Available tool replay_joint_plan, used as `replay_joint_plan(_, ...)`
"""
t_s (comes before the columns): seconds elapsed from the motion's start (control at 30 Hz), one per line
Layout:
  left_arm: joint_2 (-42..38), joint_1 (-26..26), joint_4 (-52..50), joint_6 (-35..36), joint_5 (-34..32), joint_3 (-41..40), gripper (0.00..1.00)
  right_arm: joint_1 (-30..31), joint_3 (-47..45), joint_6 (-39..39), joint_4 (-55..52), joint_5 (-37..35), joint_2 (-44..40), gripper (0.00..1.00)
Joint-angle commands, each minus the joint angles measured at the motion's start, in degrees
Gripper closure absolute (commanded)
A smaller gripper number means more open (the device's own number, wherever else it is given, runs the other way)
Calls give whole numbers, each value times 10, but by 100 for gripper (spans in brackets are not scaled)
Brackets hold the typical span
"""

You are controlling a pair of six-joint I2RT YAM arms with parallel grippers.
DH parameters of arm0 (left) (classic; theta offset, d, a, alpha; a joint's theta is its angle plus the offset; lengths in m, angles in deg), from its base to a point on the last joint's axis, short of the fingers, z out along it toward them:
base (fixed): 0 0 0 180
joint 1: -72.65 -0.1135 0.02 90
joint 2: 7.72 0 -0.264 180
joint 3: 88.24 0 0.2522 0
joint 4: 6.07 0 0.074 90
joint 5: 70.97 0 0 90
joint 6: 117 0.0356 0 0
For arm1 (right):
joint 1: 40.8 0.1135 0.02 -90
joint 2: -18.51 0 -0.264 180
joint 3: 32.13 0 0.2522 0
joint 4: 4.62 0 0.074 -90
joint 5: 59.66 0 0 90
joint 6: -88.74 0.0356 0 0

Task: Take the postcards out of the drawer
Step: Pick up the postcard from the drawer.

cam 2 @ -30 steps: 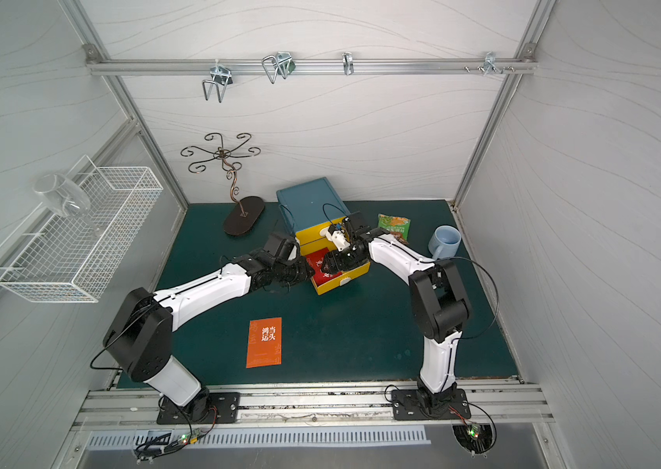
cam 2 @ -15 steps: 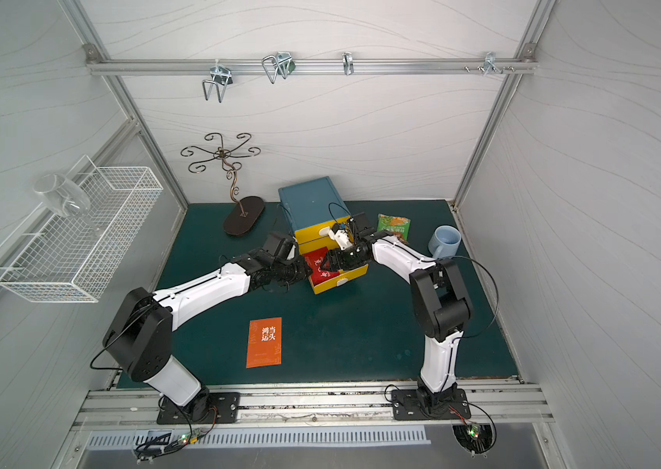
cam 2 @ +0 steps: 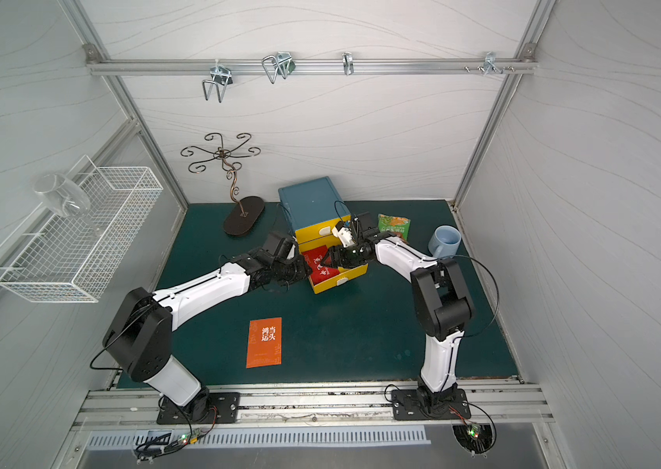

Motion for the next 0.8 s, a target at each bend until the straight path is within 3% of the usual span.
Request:
replay_joint_plan(0.0,25,10,5,6,24,14,80,13,-15,38,44,93,-3,30)
replay_joint_plan(0.53,31,11,5,7,31,19,80,-9,-56,113,168,174,-18,31)
replay_joint_plan(0.77,33,11,3,8,32,21,80,-8,-42,91,120,130,-25,31)
